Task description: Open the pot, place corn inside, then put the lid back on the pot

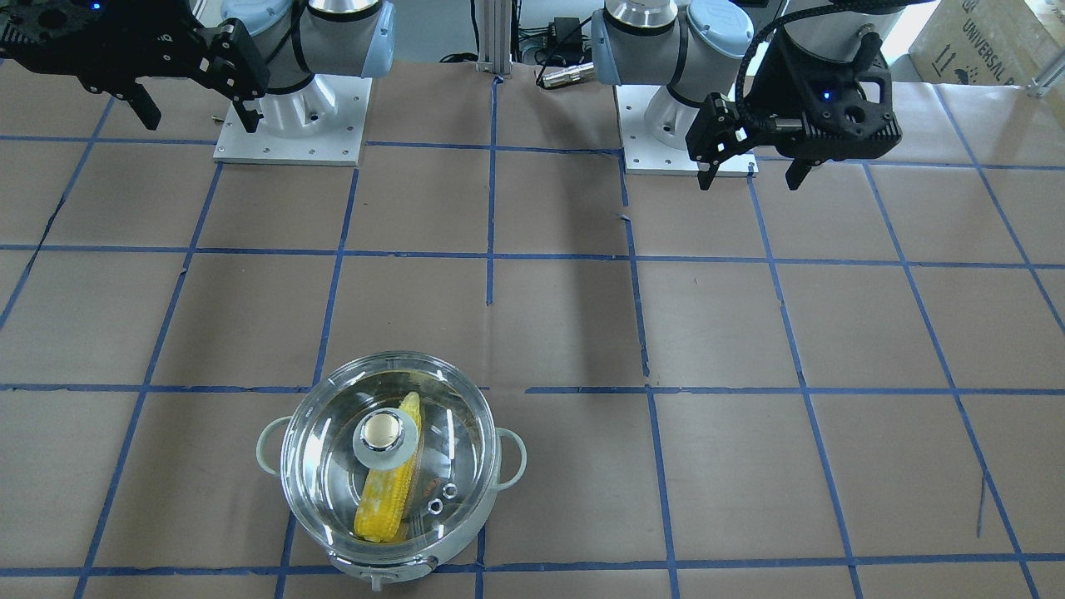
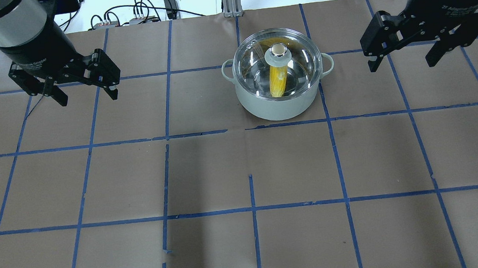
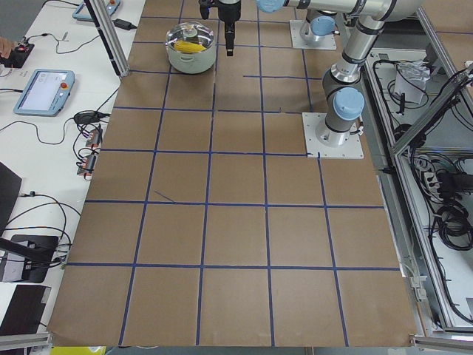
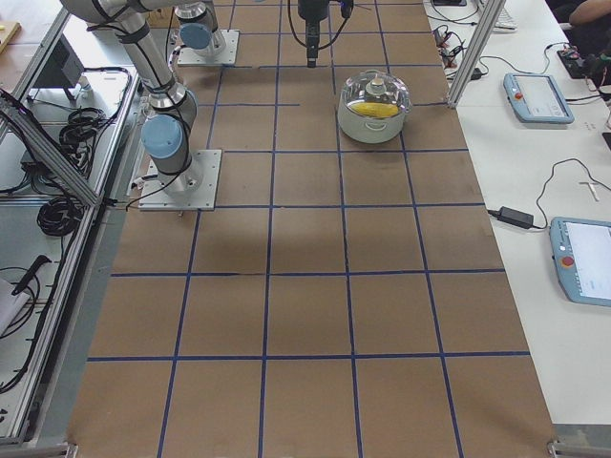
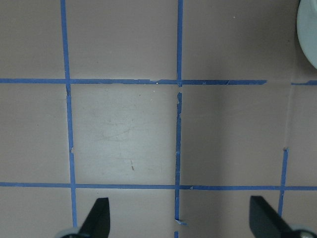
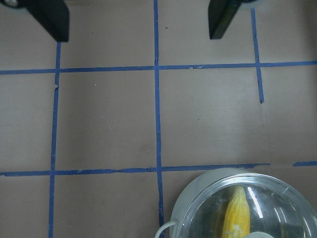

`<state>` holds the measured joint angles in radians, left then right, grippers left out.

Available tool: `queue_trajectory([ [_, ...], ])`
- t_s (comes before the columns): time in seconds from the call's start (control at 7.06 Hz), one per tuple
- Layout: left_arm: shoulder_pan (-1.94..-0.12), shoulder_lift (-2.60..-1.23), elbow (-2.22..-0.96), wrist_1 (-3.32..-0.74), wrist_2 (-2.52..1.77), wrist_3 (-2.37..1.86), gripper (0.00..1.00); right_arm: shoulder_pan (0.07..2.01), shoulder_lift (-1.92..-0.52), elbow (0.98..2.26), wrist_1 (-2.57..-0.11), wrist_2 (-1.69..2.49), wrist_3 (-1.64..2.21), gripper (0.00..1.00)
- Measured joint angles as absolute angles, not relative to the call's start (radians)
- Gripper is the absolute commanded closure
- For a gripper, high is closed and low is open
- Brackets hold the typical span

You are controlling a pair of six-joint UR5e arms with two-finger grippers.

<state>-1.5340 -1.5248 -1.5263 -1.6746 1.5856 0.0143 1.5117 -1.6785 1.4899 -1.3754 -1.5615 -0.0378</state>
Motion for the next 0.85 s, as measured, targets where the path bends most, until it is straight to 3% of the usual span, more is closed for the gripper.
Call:
queue_trajectory([
  [0.85, -1.534, -1.525, -1.526, -1.675, 1.586, 0.014, 0.0, 1.514, -1.675, 1.49, -1.403, -1.566, -0.036, 0.0],
])
